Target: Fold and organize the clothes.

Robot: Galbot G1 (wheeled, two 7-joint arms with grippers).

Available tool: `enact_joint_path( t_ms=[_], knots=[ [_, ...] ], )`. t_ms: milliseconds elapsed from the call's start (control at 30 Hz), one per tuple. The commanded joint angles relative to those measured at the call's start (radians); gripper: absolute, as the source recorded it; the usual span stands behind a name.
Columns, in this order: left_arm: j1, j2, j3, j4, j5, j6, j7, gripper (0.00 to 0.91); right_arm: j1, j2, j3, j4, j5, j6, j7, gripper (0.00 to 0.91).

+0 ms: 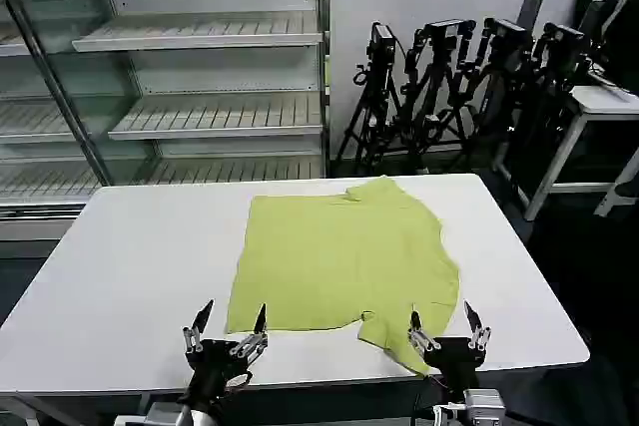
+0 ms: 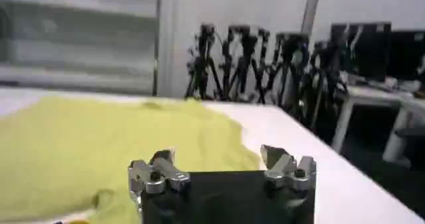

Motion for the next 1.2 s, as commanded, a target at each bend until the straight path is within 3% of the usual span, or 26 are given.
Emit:
enact_joint_path(
  t_ms=[33,833,867,900,933,967,1000,1067,1100,1200],
  knots=[
    [-0.078,0.038,0.006,0.098,-0.108,0.152,-0.026,0.907,-0.027,0.002,-0.008,-0.003,0.023,-0.077,0.023,0.907],
    [-0.172,0.043,0.001,0.217,-0.145,0.153,-0.062,0.907,-0.013,0.052,-0.048,-0.087,0.010,-0.063,0.033,0.907],
    [-0.172,0.043,0.003,0.217,-0.146,0.152,-0.063,0.736,-0.013,0.053,-0.048,-0.087,0.011,-0.063,0.034,0.907],
    [-0.172,0.043,0.004,0.218,-0.149,0.152,-0.063,0.030,-0.013,0.054,-0.046,-0.090,0.015,-0.063,0.034,0.877],
    [-0.172,0.043,0.004,0.218,-0.150,0.152,-0.064,0.020,-0.014,0.055,-0.046,-0.090,0.018,-0.063,0.034,0.796],
    [-0.170,0.043,0.005,0.217,-0.150,0.152,-0.065,0.020,-0.015,0.056,-0.046,-0.089,0.021,-0.063,0.035,0.584],
    [-0.169,0.043,0.006,0.216,-0.152,0.152,-0.064,0.020,-0.018,0.057,-0.046,-0.089,0.029,-0.064,0.035,0.484],
    [-0.164,0.043,0.010,0.212,-0.158,0.152,-0.063,0.020,-0.021,0.058,-0.046,-0.089,0.036,-0.065,0.037,0.131],
    [-0.162,0.043,0.012,0.210,-0.162,0.152,-0.061,0.020,-0.022,0.058,-0.046,-0.090,0.039,-0.065,0.039,0.040],
    [-0.157,0.042,0.016,0.205,-0.170,0.152,-0.059,0.020,-0.028,0.058,-0.046,-0.086,0.048,-0.064,0.040,0.000]
  ],
)
